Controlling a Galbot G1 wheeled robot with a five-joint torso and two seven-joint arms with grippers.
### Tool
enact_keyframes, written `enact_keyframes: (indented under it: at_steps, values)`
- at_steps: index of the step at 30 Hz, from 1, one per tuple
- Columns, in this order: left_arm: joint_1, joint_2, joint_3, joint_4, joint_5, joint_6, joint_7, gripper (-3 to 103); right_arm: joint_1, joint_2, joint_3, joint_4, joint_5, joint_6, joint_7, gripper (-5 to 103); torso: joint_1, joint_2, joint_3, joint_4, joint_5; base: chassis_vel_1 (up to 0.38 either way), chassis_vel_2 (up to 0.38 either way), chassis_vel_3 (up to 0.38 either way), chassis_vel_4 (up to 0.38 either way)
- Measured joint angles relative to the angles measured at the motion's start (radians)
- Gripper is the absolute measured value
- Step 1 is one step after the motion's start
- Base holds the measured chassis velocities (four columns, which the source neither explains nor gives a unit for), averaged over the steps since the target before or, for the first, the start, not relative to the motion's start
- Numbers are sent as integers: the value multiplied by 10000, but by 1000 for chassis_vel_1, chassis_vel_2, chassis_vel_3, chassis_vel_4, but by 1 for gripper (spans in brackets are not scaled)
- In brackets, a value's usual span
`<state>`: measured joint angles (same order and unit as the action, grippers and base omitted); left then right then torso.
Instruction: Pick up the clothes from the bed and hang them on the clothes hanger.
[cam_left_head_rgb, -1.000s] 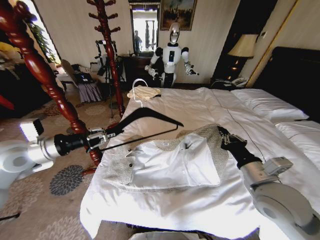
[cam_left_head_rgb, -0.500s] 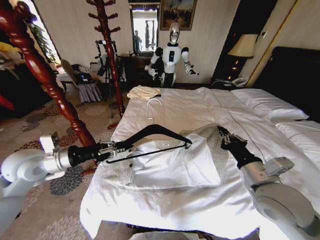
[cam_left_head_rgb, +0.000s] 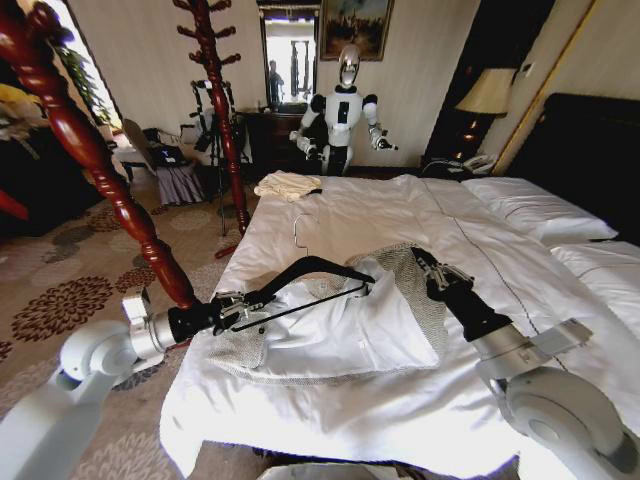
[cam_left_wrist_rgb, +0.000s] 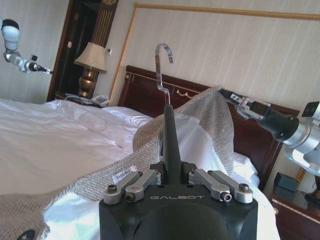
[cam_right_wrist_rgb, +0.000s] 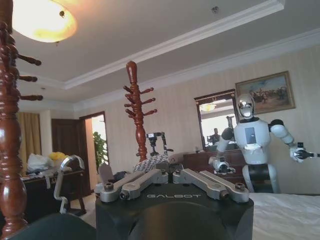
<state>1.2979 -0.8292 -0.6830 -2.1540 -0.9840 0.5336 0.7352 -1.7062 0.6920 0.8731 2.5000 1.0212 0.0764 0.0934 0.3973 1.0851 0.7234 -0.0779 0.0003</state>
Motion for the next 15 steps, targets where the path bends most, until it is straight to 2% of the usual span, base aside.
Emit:
enact_keyframes:
  at_steps: [8,15]
  values:
    - [-328,-869,973,562,773,-142,32,18,7,-11,36,3,569,667,-972,0,0,0,0,0,-1,0,0,0,0]
    - [-657,-1607,1396,879,999,-253,-215,18,-40,-32,-18,4,687,984,-1806,0,0,0,0,0,-2,0,0,0,0]
